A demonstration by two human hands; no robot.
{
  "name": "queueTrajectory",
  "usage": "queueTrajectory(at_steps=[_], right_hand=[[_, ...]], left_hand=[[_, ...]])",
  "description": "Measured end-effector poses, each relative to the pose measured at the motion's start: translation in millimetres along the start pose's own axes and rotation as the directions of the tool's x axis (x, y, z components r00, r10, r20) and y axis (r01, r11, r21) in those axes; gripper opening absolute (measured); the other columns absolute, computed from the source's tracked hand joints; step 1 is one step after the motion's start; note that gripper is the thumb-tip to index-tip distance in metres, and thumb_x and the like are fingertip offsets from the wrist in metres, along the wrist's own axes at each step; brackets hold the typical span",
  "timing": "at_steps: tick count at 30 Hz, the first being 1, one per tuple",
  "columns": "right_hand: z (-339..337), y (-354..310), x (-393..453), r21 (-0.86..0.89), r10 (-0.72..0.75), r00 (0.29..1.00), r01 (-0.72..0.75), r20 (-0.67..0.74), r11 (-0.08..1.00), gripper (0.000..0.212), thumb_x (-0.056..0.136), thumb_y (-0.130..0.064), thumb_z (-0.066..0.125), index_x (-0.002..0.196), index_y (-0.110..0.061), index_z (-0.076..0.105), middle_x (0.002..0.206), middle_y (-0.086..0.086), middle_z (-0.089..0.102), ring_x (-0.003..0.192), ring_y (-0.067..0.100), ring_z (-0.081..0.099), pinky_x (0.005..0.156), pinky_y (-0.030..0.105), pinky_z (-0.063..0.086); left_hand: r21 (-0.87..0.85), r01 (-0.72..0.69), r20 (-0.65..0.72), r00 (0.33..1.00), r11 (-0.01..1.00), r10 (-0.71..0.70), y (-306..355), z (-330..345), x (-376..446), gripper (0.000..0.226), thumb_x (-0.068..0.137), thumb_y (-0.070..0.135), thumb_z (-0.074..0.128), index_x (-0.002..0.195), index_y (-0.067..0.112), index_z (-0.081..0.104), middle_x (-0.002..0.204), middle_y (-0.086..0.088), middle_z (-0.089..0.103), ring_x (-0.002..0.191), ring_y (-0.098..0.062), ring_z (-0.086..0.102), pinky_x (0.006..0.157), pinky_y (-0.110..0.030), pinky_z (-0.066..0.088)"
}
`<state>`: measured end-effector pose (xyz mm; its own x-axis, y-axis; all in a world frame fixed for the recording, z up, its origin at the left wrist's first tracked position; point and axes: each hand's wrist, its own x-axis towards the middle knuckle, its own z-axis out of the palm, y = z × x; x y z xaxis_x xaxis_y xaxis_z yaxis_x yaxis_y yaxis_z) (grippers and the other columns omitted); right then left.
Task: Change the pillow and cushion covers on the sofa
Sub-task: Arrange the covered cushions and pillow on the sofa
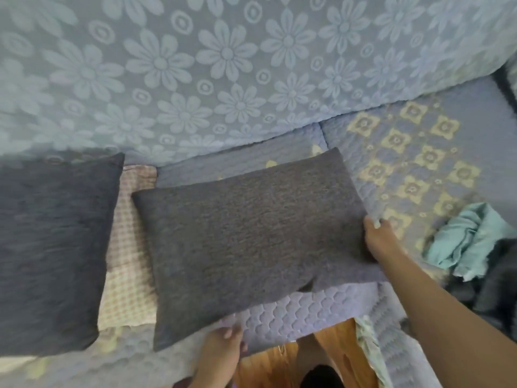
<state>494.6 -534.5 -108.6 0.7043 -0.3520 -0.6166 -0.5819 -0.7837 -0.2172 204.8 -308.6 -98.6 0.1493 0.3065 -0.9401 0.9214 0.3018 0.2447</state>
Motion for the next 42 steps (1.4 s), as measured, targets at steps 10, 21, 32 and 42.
queueTrajectory(at_steps=[10, 21, 32, 42], right_hand=[[-7.1, 21.6, -3.3, 0.0, -0.068, 0.996, 0.068, -0.05, 0.998, 0.042, 0.11, -0.025, 0.026, 0.124, 0.005, 0.052, 0.129, 0.032, 0.054, 0.12, 0.046, 0.05, 0.095, 0.044, 0.038], [2.8, 34.5, 13.9, -0.117, -0.073, 0.996, 0.068, -0.042, 0.991, 0.039, 0.108, -0.021, 0.033, 0.13, 0.005, 0.052, 0.134, 0.031, 0.053, 0.123, 0.047, 0.051, 0.098, 0.046, 0.041], [18.9, 31.3, -8.6, -0.145, 0.072, 0.988, -0.092, -0.136, 0.985, 0.036, 0.107, -0.019, 0.037, 0.13, 0.001, 0.056, 0.133, 0.025, 0.055, 0.124, 0.043, 0.052, 0.099, 0.047, 0.043], [8.3, -2.4, 9.1, -0.141, 0.037, 0.962, -0.078, -0.272, 0.987, 0.034, 0.101, -0.018, 0.047, 0.129, -0.003, 0.057, 0.136, 0.025, 0.052, 0.129, 0.044, 0.047, 0.107, 0.051, 0.039]], left_hand=[[-0.563, -0.112, -0.344, 0.933, 0.819, -0.109, 47.8, 75.8, -1.7, 0.031, 0.107, 0.024, 0.05, 0.087, 0.003, 0.059, 0.067, -0.013, 0.057, 0.055, -0.022, 0.053, 0.048, -0.027, 0.041], [-0.468, -0.121, -0.551, 0.814, 0.875, -0.182, 3.8, -56.4, 11.5, 0.034, 0.104, 0.033, 0.055, 0.123, 0.004, 0.057, 0.109, -0.017, 0.062, 0.095, -0.032, 0.063, 0.083, -0.045, 0.057], [-0.534, -0.111, -0.567, 0.783, 0.838, -0.258, -13.7, -78.0, 46.5, 0.01, 0.094, 0.005, 0.058, 0.1, 0.01, 0.064, 0.098, -0.017, 0.068, 0.088, -0.032, 0.065, 0.083, -0.044, 0.057], [0.494, -0.294, -0.616, 0.546, 0.818, 0.568, 41.5, -61.2, 14.4, 0.042, 0.095, 0.015, 0.059, 0.136, 0.011, 0.052, 0.137, -0.02, 0.047, 0.121, -0.042, 0.044, 0.1, -0.057, 0.041]])
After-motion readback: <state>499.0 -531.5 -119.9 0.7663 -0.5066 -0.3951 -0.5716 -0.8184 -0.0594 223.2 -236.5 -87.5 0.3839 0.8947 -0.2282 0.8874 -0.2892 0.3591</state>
